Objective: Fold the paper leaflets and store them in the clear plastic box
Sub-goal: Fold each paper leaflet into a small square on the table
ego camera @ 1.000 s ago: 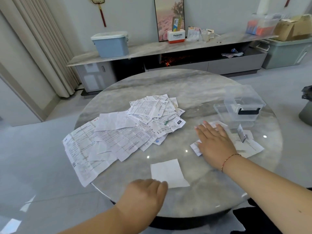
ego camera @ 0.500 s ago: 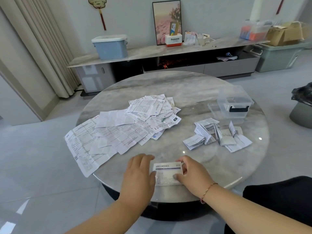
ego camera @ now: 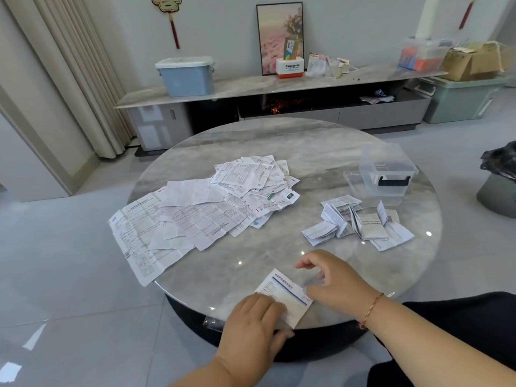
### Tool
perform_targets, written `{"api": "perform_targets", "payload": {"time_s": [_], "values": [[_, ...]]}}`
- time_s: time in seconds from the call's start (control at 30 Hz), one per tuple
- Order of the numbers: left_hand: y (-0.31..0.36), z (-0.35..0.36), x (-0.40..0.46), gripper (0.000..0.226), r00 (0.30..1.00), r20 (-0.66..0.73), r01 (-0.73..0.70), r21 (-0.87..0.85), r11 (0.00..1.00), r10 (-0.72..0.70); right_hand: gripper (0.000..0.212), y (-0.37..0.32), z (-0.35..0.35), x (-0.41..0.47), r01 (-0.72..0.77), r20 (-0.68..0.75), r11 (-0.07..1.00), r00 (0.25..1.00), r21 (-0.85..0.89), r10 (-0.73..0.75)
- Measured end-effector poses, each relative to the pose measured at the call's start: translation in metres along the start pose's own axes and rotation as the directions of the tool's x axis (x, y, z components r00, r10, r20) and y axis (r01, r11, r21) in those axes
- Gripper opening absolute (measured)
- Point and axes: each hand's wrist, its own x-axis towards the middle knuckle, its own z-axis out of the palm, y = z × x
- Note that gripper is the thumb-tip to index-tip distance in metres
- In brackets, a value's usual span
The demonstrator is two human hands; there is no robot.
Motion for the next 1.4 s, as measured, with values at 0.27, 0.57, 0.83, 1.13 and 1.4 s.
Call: {"api": "perform_targets", "payload": {"time_s": [0.27, 0.57, 0.83, 1.13, 1.4], "values": [[0.000, 0.004, -0.004, 0.029, 0.998, -0.013, 0.062, -0.071, 0.996, -0.063, 0.079, 0.006, 0.002, -0.015, 0.148, 0.370, 0.973, 0.926, -0.176, -0.074], [-0.005, -0.010, 0.006, 0.026, 0.867, -0.059, 0.467, -0.253, 0.847, -0.495, 0.014, 0.002, 0.021, -0.008, 0.085, 0.071, 0.987, 0.995, -0.138, -0.076], [-0.018, -0.004, 0.002, 0.022, 0.978, -0.016, 0.207, -0.046, 0.977, -0.208, 0.023, 0.003, 0.042, 0.013, -0.081, -0.068, 0.978, 0.995, -0.191, 0.069], [-0.025, -0.014, -0.003, 0.024, 0.957, -0.054, -0.266, 0.226, 0.937, 0.285, 0.011, -0.009, 0.031, -0.009, 0.205, 0.054, 0.969, 0.978, -0.141, -0.199], [-0.009, -0.028, 0.032, 0.024, 0.999, -0.027, 0.023, 0.143, 0.989, -0.019, 0.011, -0.017, 0.020, -0.005, 0.343, -0.116, 0.928, 0.925, -0.146, -0.361]]}}
